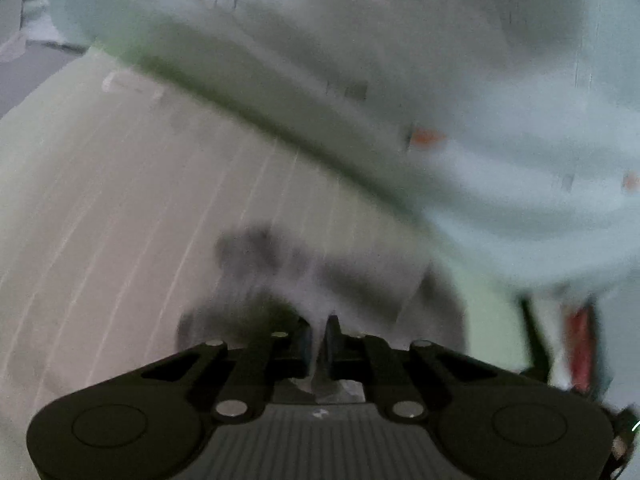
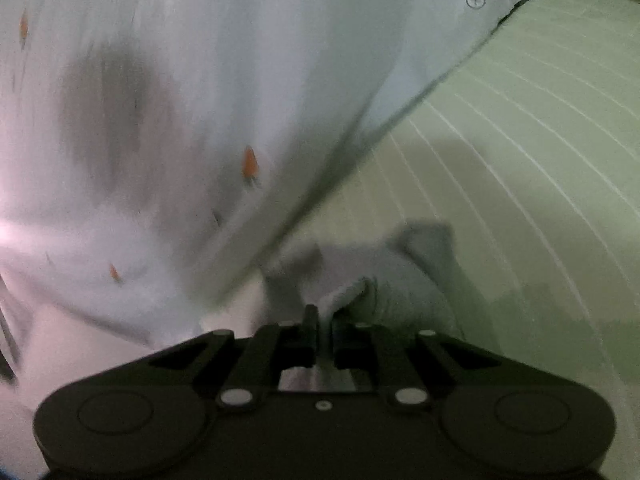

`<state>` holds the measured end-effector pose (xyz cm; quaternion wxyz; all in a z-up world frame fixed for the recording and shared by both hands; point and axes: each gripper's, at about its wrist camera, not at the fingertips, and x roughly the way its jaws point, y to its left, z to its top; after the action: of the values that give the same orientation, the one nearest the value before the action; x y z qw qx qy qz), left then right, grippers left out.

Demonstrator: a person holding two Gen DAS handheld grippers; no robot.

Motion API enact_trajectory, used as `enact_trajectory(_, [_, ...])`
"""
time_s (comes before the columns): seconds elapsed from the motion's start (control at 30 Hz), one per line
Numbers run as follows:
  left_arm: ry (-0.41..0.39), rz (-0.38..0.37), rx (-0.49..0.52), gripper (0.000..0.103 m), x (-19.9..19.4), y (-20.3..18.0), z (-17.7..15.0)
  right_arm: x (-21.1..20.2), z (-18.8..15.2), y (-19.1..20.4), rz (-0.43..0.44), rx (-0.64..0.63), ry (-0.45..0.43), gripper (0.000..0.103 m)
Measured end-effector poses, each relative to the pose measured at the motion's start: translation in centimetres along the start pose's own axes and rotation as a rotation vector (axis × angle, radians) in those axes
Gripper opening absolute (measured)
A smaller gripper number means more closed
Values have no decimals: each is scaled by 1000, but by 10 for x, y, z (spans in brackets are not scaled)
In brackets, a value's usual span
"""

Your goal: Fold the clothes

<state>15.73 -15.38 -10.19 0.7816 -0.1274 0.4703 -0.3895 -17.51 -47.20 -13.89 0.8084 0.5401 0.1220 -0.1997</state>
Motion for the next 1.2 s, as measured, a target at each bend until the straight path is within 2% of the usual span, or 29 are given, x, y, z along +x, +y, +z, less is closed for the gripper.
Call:
enact_trajectory(0.1, [-154, 6, -38, 19, -2, -7, 28, 16, 33, 5, 37, 83, -133, 14])
enact_trajectory(0.17, [-245, 28, -38, 53, -7, -13, 41, 13, 47, 14, 43, 97, -211, 39])
enact_trajectory(0.2, [-253, 41, -13, 62, -8, -15, 42, 10, 50, 21, 19, 47, -233, 52])
enact_trajectory(0.23, [-250, 57, 21, 72, -7, -17, 39, 7, 52, 29, -11, -14, -251, 53])
enact_trajectory(0.27, [-233, 77, 60, 77, -5, -17, 35, 6, 50, 36, -52, -94, -246, 53])
enact_trajectory(0.3, [-194, 105, 105, 78, 0, -16, 28, 9, 45, 39, -109, -162, -216, 59])
enact_trajectory(0.33, [-153, 136, 146, 79, 5, -14, 21, 13, 39, 41, -167, -228, -182, 67])
enact_trajectory(0.4, [-63, 206, 219, 80, 20, -9, 2, 22, 24, 40, -269, -331, -115, 73])
enact_trajectory(0.5, [65, 283, 322, 80, 40, -2, -26, 36, 1, 26, -366, -388, -18, 80])
enact_trajectory(0.57, [121, 299, 360, 81, 50, 4, -38, 45, -10, 15, -381, -381, 40, 81])
enact_trajectory(0.63, [162, 297, 353, 82, 59, 13, -44, 53, -16, 5, -382, -358, 90, 81])
enact_trajectory(0.8, [184, 255, 276, 92, 76, 26, -36, 77, -23, -9, -405, -329, 162, 83])
enact_trajectory(0.83, [190, 250, 274, 94, 80, 25, -36, 82, -22, -11, -405, -321, 173, 90])
enact_trajectory(0.9, [200, 237, 279, 95, 88, 24, -34, 92, -21, -14, -403, -305, 195, 95])
enact_trajectory(1.03, [221, 196, 238, 98, 108, 26, -29, 110, -17, -16, -350, -274, 204, 99])
enact_trajectory(1.1, [201, 188, 212, 100, 114, 25, -29, 118, -16, -14, -318, -249, 202, 100])
enact_trajectory(1.13, [188, 185, 207, 99, 115, 22, -31, 122, -17, -13, -301, -230, 201, 100])
enact_trajectory(1.17, [182, 186, 212, 87, 115, 17, -33, 126, -20, -11, -280, -212, 209, 100])
enact_trajectory(1.2, [176, 188, 216, 72, 115, 12, -35, 132, -23, -7, -254, -216, 238, 90])
